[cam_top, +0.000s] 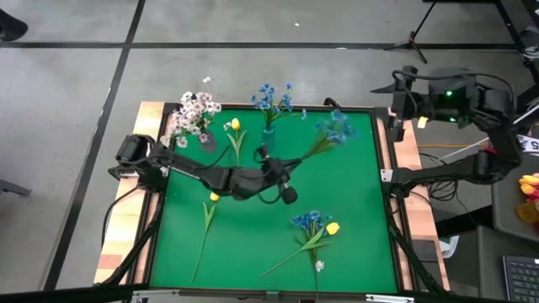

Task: Sort flowers into vase by color
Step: Put the top blue flowers into the blue vase

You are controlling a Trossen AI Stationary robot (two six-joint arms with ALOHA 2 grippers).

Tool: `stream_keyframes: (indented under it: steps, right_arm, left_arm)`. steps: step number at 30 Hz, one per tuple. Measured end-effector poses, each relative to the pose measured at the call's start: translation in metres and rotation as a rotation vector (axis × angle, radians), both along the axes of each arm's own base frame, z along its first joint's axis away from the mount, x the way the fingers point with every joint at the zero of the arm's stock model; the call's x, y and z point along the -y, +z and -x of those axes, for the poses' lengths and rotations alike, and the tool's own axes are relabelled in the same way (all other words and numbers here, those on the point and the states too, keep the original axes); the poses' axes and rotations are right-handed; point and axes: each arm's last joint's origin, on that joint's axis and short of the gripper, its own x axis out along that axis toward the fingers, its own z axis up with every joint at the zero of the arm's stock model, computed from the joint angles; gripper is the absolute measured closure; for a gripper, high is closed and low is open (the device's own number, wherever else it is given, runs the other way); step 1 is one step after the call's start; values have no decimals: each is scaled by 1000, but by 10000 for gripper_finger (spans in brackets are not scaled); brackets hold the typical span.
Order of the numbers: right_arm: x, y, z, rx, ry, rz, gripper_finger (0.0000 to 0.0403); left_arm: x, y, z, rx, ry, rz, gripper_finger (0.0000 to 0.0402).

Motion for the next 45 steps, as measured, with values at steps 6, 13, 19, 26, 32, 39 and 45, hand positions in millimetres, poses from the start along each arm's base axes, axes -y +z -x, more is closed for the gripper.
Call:
stream_keyframes:
  steps: [6,13,19,26,32,39,45]
  right_arm:
    - [-3,2,9,30,-14,-5,162]
    - [-3,2,10,31,-13,-5,162]
    - [-2,-2,7,16,-12,-8,162]
    - [5,-28,-27,117,134,-4,162]
    - [4,-56,-52,422,462,36,162]
    - [13,-92,-85,610,528,23,162]
    - [18,-107,-122,652,558,-26,162]
  left_arm:
    - [-1,-16,38,304,59,-171,396]
    - [-49,-47,71,476,-124,-224,396]
    - [-79,-47,69,516,-121,-192,396]
    - [-76,-27,60,600,-255,-234,396]
    - [-63,-1,53,630,-248,-385,396]
    - [-64,11,49,665,-249,-416,392]
    - [-69,11,49,672,-269,-418,393]
